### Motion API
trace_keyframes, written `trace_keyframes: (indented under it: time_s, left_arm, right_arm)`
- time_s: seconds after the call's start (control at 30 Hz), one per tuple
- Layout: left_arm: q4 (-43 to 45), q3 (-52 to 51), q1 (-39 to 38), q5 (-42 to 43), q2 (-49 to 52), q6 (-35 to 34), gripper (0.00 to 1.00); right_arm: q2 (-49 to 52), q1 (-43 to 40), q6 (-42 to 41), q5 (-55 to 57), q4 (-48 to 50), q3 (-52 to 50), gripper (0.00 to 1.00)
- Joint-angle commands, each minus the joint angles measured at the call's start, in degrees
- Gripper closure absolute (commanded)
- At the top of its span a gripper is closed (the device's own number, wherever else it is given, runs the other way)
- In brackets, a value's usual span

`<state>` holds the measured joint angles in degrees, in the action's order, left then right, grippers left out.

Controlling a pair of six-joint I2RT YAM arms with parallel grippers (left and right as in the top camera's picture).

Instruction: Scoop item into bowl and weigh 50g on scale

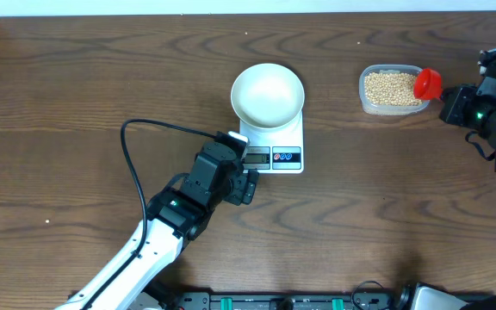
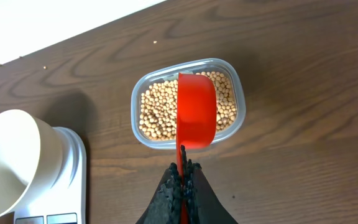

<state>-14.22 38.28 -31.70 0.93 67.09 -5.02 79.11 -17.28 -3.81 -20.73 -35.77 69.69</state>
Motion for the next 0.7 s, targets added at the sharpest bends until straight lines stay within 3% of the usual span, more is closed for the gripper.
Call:
trace_keyframes:
  time_s: [0.0,0.67]
  left_arm:
    - [0.2,0.1,0.2,-0.7,0.1,0.5,0.13]
    - [-0.5,0.1,0.1,-0.3,-4.0,0.5,0.13]
  right_arm:
    - [0.2,0.5,1.3,0.3,-0.1,1.1,0.99]
    - [0.5,0.5,1.4,0.3,-0.7,1.1,0.99]
